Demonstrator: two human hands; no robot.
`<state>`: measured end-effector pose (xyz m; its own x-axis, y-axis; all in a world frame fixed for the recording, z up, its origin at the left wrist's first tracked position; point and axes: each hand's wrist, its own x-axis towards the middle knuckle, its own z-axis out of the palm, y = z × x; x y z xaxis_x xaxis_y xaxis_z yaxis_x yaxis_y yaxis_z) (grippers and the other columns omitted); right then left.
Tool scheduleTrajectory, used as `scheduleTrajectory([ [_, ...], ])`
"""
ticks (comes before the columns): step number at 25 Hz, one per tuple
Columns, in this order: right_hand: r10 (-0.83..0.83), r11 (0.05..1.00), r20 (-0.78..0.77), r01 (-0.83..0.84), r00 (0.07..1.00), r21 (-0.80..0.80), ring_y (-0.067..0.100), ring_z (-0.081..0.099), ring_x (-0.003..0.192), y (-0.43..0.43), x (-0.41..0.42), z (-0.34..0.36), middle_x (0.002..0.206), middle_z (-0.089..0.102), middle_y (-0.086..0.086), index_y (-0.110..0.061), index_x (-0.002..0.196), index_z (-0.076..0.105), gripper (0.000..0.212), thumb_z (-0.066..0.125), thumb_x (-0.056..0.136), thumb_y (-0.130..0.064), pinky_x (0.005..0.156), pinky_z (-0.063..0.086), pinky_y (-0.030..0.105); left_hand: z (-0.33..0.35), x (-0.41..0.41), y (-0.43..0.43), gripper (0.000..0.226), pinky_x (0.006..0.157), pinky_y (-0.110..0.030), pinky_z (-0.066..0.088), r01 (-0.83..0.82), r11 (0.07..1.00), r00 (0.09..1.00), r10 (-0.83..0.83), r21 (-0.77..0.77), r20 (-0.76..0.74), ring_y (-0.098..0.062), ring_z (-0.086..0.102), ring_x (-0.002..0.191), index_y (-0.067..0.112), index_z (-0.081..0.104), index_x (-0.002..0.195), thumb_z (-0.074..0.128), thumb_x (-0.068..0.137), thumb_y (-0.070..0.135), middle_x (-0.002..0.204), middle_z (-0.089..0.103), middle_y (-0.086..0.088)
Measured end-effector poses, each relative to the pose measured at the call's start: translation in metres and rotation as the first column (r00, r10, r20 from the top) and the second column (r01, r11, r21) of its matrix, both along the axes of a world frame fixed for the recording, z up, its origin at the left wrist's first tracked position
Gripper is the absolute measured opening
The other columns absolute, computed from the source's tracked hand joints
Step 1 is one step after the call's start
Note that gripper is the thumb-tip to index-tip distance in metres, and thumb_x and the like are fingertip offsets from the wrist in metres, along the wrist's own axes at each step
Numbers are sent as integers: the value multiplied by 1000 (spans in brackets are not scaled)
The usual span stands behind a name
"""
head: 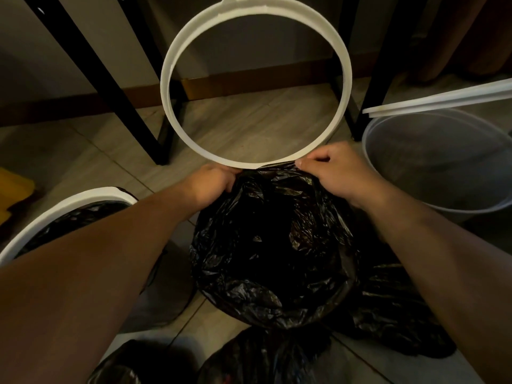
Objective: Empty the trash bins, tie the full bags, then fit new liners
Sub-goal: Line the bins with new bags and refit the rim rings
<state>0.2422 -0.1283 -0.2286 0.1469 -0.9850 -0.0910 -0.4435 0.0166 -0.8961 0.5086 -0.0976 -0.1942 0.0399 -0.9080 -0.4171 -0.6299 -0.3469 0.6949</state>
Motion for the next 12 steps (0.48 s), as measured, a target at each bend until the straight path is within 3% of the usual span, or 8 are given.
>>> scheduleTrajectory([
  [2,-71,992,-2,71,997,107,1,71,71,-8,3,0,74,75,-22,-49,71,79,21,82,85,-35,72,53,27,-1,-4,-1,39,86,-42,51,-39,999,999,39,-2,-8,-27,64,98,10,71,87,48,68,35,108,73,-13],
  [5,-144,959,-12,143,989,244,11,72,77,-20,9,-2,74,76,-16,-34,70,81,11,83,78,-27,65,53,26,-7,-9,-4,38,76,-36,46,-115,988,993,117,103,-14,-21,65,96,23,70,100,51,84,52,105,70,-2],
  [6,-165,944,-12,161,986,289,15,73,79,-22,12,-2,78,79,-9,-26,76,81,3,82,76,-23,67,58,28,-10,-10,-6,35,79,-37,47,-120,985,993,121,123,-8,-21,65,98,26,69,103,51,90,51,107,69,-1],
  [9,-145,905,-48,152,988,398,29,76,80,-26,15,-5,91,79,8,-12,92,77,15,78,77,-13,73,66,42,-16,-12,-11,32,91,-39,48,-162,974,985,168,156,-29,-21,64,101,26,67,110,49,95,47,112,68,-1],
  [12,-135,844,-9,120,991,522,34,78,72,-29,15,-5,92,79,17,-5,96,74,13,72,83,-8,56,64,42,-13,-15,-12,35,100,-41,49,-154,970,984,169,188,-65,-22,66,106,25,69,110,48,95,48,115,70,-2],
])
